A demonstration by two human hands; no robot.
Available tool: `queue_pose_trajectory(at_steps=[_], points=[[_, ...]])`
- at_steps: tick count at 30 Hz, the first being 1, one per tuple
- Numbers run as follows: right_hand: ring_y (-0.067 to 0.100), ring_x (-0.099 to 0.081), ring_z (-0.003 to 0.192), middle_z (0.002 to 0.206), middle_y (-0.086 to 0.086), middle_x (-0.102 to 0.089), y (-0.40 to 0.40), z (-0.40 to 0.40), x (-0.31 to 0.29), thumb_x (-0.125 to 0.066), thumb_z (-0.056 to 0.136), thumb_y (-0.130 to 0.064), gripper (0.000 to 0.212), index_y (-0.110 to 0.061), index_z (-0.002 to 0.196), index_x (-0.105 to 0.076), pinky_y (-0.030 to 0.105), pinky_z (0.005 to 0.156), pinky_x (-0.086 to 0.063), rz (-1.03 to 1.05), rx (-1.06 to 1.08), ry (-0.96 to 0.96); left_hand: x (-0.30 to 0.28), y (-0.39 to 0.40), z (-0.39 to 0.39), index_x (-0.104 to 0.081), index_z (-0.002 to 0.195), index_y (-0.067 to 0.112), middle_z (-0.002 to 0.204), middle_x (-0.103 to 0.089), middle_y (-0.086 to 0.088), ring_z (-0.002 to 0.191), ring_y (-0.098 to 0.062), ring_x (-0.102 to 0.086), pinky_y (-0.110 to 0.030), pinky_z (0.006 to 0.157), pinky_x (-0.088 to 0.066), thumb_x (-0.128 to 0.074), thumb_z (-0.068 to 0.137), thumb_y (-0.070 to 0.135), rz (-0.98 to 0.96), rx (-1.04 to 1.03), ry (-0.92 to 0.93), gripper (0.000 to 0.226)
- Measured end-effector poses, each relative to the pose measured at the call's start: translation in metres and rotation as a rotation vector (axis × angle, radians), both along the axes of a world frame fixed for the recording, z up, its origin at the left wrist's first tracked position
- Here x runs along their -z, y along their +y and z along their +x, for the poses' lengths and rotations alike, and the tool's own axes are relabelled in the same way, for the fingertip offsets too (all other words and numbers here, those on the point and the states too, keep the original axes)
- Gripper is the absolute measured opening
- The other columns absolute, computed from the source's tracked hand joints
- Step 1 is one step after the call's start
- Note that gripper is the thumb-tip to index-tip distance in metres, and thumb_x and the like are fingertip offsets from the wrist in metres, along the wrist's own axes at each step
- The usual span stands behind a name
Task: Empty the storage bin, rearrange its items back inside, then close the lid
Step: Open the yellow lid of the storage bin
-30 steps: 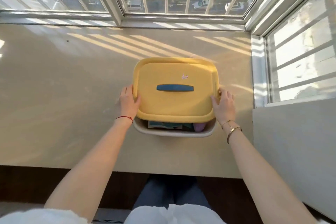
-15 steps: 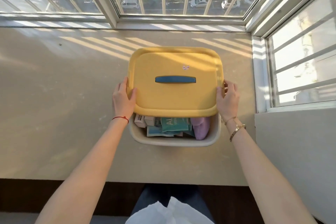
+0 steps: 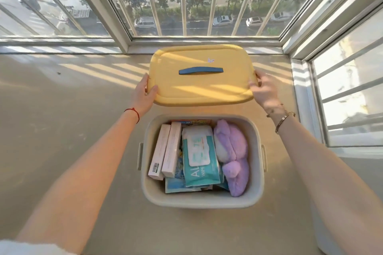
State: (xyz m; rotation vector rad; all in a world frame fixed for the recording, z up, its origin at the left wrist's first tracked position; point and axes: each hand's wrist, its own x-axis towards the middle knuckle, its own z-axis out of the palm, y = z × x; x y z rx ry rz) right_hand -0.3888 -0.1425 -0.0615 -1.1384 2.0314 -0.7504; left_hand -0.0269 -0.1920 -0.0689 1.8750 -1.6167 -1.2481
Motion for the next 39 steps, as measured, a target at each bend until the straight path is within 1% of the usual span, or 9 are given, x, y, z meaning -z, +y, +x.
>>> queue_pose_trajectory(at_steps=[4,8,16,21,23,28,31,35,39], points=[[0.026,-0.054,0.119,0.135,0.010,-0.053,-0.008,-0.008,0.031,-0.055,0.094,-0.022,0.054,-0.011,0.143,-0.037,0.040,0.106,-0.040,0.054,-0.037,-0.092,0.032,-0.015,0.002,-0.018,0.151,0.023,0.151,-0.034,-0.004,0.131,-0.025,-0.042,-0.045,0.110,-0.035,-0.051,0.095,0.037,0.050,-0.002,0.005,0.067],[0.019,-0.051,0.108,0.135,0.003,-0.052,-0.009,-0.012,0.061,-0.059,0.086,-0.027,0.062,-0.015,0.144,-0.038,0.040,0.104,-0.040,0.107,-0.073,-0.133,0.058,-0.015,0.004,-0.017,0.151,0.028,0.146,-0.042,-0.006,0.127,-0.025,-0.047,-0.041,0.109,-0.037,-0.052,0.095,0.038,0.131,0.031,-0.029,0.067],[0.016,-0.048,0.119,0.132,0.004,-0.051,-0.001,-0.002,0.089,-0.055,0.092,-0.007,0.053,-0.013,0.142,-0.038,0.024,0.101,-0.037,0.274,-0.059,-0.251,0.082,-0.010,0.013,-0.027,0.148,0.025,0.144,-0.045,0.000,0.123,-0.023,-0.051,-0.046,0.105,-0.041,-0.052,0.096,0.026,0.215,0.111,0.005,0.057],[0.025,-0.057,0.116,0.131,0.010,-0.058,0.004,0.000,0.099,-0.059,0.090,-0.019,0.046,-0.016,0.135,-0.048,0.044,0.105,-0.043,0.288,0.010,-0.357,0.082,-0.002,0.008,-0.033,0.147,0.020,0.146,-0.042,0.000,0.134,-0.016,-0.039,-0.031,0.111,-0.029,-0.043,0.099,0.021,0.243,0.092,0.015,0.049],[0.022,-0.056,0.117,0.133,0.006,-0.055,0.008,0.003,0.095,-0.057,0.092,-0.023,0.048,-0.015,0.138,-0.045,0.041,0.106,-0.043,0.314,0.024,-0.366,0.081,0.002,0.006,-0.035,0.145,0.015,0.144,-0.045,-0.003,0.130,-0.014,-0.042,-0.027,0.104,-0.030,-0.040,0.101,0.020,0.261,0.076,0.007,0.045],[0.021,-0.042,0.131,0.144,0.010,-0.044,0.025,0.005,0.065,-0.045,0.099,-0.021,0.044,-0.007,0.141,-0.039,0.023,0.106,-0.029,0.286,0.060,-0.174,0.061,0.014,0.011,-0.051,0.135,0.015,0.137,-0.053,-0.004,0.126,-0.018,-0.047,-0.027,0.103,-0.032,-0.037,0.101,0.022,0.158,0.025,-0.065,0.038],[0.026,-0.055,0.117,0.125,0.014,-0.060,0.049,0.007,0.036,-0.049,0.097,-0.024,0.038,-0.004,0.130,-0.053,0.017,0.091,-0.035,0.105,0.100,0.026,0.031,0.031,0.011,-0.060,0.125,0.015,0.123,-0.063,-0.003,0.111,-0.016,-0.056,-0.025,0.095,-0.038,-0.042,0.098,0.020,-0.080,0.008,-0.139,0.032],[0.025,-0.059,0.099,0.110,0.009,-0.063,0.097,0.027,-0.002,-0.052,0.091,-0.030,0.033,-0.008,0.113,-0.062,0.040,0.090,-0.049,-0.194,0.051,0.229,-0.007,0.078,-0.004,-0.061,0.119,0.015,0.112,-0.063,-0.001,0.097,-0.011,-0.056,-0.027,0.087,-0.046,-0.050,0.095,0.022,-0.346,0.116,-0.191,0.027],[0.020,-0.051,0.101,0.109,0.006,-0.059,0.146,0.064,-0.033,-0.059,0.091,-0.017,0.026,-0.009,0.116,-0.058,0.028,0.088,-0.043,-0.296,-0.099,0.363,-0.021,0.133,-0.028,-0.061,0.118,0.016,0.112,-0.063,-0.001,0.104,-0.015,-0.056,-0.033,0.092,-0.047,-0.055,0.093,0.024,-0.451,0.227,-0.206,0.027]])
